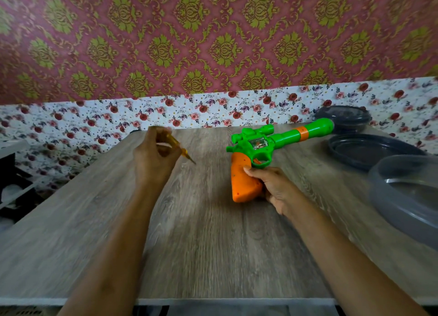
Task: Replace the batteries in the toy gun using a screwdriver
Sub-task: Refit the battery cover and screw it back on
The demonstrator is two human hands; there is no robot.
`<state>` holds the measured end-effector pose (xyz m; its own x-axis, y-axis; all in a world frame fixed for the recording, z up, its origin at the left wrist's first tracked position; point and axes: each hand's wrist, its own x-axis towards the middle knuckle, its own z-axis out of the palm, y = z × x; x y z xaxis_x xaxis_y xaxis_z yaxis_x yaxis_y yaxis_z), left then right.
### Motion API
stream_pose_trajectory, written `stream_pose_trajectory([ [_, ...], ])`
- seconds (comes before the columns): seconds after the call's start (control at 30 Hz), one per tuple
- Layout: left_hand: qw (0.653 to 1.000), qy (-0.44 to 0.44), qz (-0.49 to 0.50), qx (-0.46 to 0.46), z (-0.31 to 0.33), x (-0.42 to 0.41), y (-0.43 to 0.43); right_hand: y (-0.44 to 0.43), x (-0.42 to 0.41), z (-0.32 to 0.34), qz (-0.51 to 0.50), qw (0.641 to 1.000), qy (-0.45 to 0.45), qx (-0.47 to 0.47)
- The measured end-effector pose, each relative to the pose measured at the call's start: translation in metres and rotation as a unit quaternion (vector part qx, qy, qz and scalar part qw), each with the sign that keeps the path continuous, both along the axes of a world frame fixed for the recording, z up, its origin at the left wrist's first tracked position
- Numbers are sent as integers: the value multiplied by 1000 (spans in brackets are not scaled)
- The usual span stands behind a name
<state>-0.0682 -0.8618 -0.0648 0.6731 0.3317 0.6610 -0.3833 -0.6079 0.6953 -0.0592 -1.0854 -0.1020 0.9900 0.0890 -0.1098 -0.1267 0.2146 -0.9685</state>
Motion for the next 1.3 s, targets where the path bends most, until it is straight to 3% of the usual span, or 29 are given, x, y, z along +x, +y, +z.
stream_pose_trajectory([
  [0.13, 989, -117, -87, -36, 9, -17, -24, 1, 2, -2, -9, 1000, 2, -8],
  [0.3, 971, -146, -186, 28, 6, -26, -52, 3, 3, -3, -8, 1000, 3, -12],
  [0.47, 963, -190, -190, 29, 5, -30, -55, 2, 4, -2, -3, 1000, 4, -1],
  [1.3, 964, -177, -192, 58, 5, -29, -57, 0, 7, -5, 2, 1000, -6, 16],
])
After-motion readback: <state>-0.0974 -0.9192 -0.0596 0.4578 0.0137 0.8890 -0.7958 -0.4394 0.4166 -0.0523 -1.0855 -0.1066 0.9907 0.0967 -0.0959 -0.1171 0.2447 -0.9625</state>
